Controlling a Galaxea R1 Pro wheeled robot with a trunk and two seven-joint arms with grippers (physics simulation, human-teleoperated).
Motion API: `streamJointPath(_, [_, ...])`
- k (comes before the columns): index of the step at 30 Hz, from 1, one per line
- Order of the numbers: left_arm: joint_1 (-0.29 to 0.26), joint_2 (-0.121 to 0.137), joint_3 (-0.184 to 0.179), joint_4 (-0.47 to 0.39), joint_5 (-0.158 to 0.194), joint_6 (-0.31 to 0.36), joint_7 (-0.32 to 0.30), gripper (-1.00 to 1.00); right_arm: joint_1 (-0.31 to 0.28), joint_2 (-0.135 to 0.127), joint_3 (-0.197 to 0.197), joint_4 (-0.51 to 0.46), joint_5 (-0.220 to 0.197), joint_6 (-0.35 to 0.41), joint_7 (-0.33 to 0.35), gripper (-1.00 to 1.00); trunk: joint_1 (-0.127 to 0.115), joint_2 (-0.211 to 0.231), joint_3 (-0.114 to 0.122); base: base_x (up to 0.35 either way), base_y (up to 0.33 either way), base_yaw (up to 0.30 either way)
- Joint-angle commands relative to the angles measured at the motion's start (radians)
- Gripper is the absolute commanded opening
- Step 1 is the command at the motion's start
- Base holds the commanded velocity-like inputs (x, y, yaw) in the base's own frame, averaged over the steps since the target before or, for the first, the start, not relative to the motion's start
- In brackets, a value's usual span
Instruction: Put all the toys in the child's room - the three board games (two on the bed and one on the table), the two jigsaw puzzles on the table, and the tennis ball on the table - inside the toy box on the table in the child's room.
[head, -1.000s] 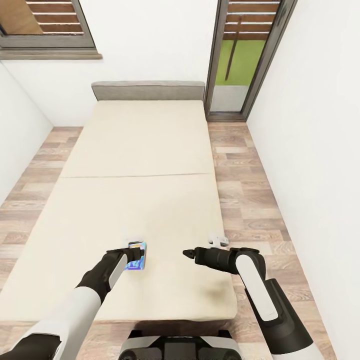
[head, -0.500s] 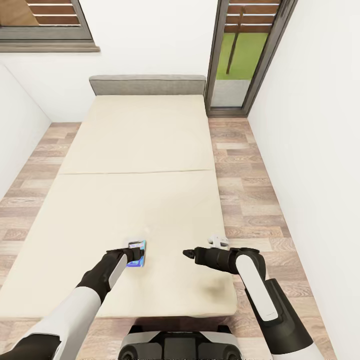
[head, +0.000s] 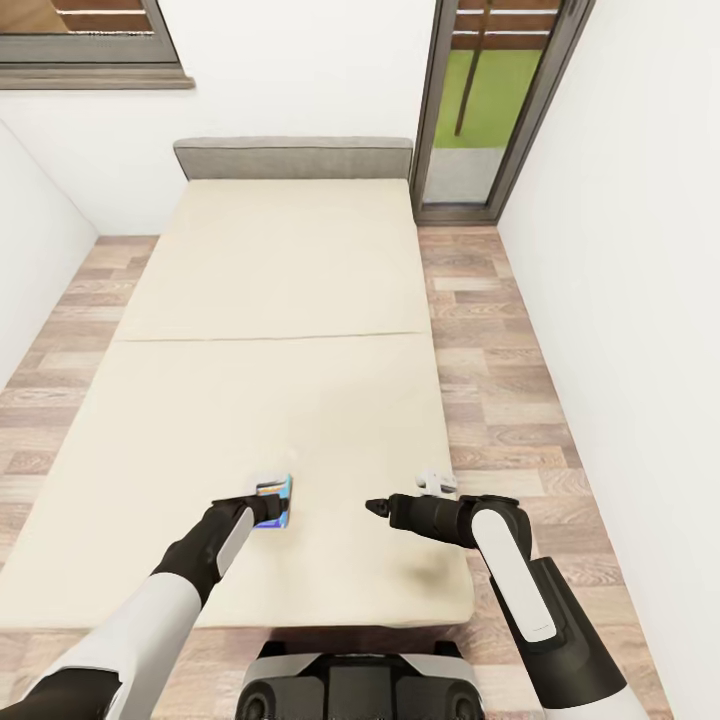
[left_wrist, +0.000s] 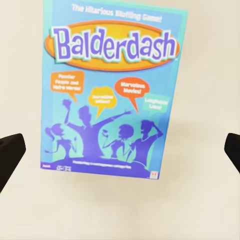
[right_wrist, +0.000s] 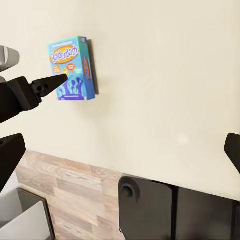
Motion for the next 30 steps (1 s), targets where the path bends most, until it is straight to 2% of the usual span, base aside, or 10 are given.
streamJointPath(1, [0.0, 0.001, -0.004, -0.002, 0.011, 0.005, 0.008, 1.0, -0.001, 0.0, 0.0, -0.001, -0.01, 0.003, -0.01, 1.0, 0.0, -0.002, -0.003, 0.0, 0.0, 0.0])
streamJointPath(5, [-0.002, 0.004, 0.001, -0.009, 0.015, 0.02, 0.007, 1.0, -0.001, 0.0, -0.001, -0.001, -0.009, 0.003, -0.01, 1.0, 0.0, -0.002, -0.01, 0.0, 0.0, 0.0])
streamJointPath(7, [-0.018, 0.006, 0.003, -0.011, 0.017, 0.051, 0.007, 1.0, -0.001, -0.001, -0.001, -0.001, -0.009, 0.003, -0.01, 1.0, 0.0, -0.002, -0.013, 0.0, 0.0, 0.0])
streamJointPath(10, [-0.095, 0.01, 0.007, -0.01, 0.017, 0.138, 0.007, 1.0, -0.001, -0.001, -0.001, 0.0, -0.009, 0.003, -0.01, 1.0, 0.0, -0.002, -0.018, 0.0, 0.0, 0.0])
streamJointPath(15, [-0.205, 0.019, 0.01, -0.005, 0.02, 0.206, 0.01, 1.0, -0.001, -0.001, -0.001, 0.0, -0.009, 0.003, -0.011, 1.0, 0.0, -0.002, -0.026, 0.0, 0.0, 0.0])
streamJointPath(21, [-0.283, 0.022, 0.012, 0.032, 0.02, 0.217, 0.014, 1.0, -0.001, -0.001, -0.001, 0.0, -0.009, 0.003, -0.011, 1.0, 0.0, -0.002, -0.036, 0.0, 0.0, 0.0])
streamJointPath(25, [-0.316, 0.023, 0.012, 0.078, 0.019, 0.21, 0.015, 1.0, -0.001, -0.001, -0.001, 0.0, -0.009, 0.003, -0.01, 1.0, 0.0, -0.002, -0.043, 0.0, 0.0, 0.0])
streamJointPath(30, [-0.334, 0.022, 0.013, 0.094, 0.017, 0.208, 0.015, 1.0, -0.001, -0.002, -0.001, -0.006, -0.009, 0.003, -0.01, 1.0, 0.0, -0.002, -0.051, 0.0, 0.0, 0.0])
